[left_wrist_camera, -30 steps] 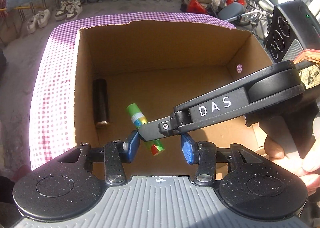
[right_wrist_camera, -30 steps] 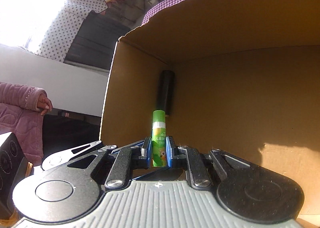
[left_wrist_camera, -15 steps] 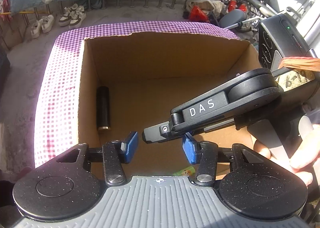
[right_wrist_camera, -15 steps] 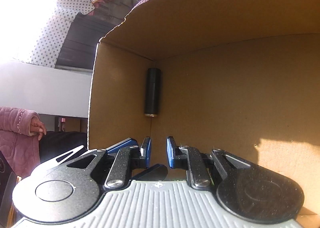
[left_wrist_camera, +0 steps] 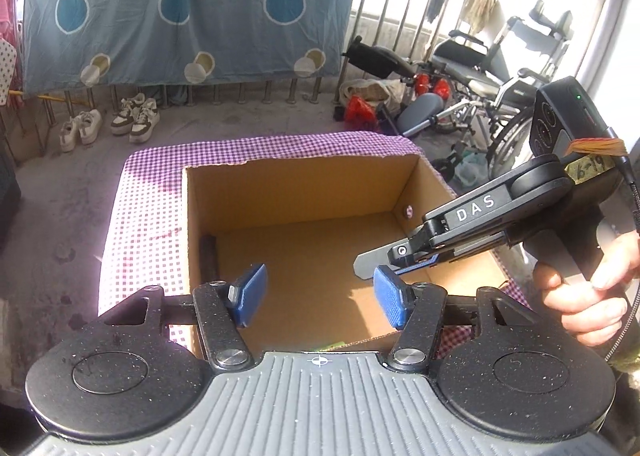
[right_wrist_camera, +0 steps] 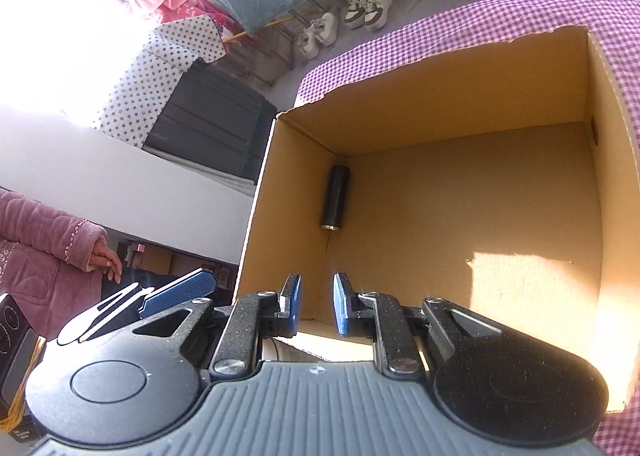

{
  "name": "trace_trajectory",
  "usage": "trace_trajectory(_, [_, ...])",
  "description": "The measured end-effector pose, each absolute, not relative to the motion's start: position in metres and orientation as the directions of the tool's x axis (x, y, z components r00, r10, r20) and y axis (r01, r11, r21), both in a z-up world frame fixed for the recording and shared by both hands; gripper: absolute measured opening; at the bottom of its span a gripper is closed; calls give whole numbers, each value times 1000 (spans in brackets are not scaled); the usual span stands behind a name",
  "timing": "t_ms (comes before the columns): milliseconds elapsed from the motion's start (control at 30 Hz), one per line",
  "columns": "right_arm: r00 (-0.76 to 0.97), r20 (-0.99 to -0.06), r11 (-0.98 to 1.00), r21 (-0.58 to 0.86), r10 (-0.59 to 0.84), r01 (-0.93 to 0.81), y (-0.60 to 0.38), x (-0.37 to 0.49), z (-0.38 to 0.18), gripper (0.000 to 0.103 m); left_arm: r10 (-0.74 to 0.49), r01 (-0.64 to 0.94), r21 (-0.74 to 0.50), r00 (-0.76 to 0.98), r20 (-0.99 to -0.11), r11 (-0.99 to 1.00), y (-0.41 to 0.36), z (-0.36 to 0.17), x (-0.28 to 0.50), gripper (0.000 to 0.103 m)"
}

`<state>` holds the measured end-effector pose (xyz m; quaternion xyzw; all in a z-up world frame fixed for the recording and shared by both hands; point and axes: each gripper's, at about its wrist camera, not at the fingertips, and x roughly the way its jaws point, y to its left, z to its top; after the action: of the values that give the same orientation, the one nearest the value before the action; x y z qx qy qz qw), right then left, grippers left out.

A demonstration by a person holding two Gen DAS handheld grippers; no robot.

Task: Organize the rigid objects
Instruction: 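Carry the green glue stick into the box and open the right gripper, then withdraw the right tool from the box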

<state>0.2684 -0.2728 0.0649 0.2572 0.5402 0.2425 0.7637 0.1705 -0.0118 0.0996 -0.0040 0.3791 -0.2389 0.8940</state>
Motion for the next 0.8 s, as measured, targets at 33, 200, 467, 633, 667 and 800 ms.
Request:
trace_trajectory(33, [289, -712, 758, 646, 640, -88, -277, 266, 68, 37, -433, 425, -189, 607, -667, 885, -8, 100, 168, 63])
trace_trajectory(200, [228, -736, 761, 648, 638, -38, -284, 267, 66, 67, -429, 400, -201, 637, -640, 894, 15, 93, 170, 69])
trace_trajectory(467, [29, -819, 814, 573, 573, 95, -269, 297, 23, 78, -433, 366, -250, 606, -667, 896, 45, 68, 194, 71])
trace_trajectory(633, [-56, -839, 838, 533, 541, 114, -267, 302, 5, 90, -435, 363, -257, 592, -678, 896, 56, 57, 202, 71])
trace_trajectory(667, [-63, -844, 843, 524, 533, 118, -267, 303, 2, 91, -435, 362, -258, 594, -677, 896, 58, 56, 201, 71])
trace_trajectory(800, [-102, -840, 842, 514, 533, 162, -271, 307, -10, 91, -458, 371, -280, 594, -661, 886, 67, 56, 199, 71])
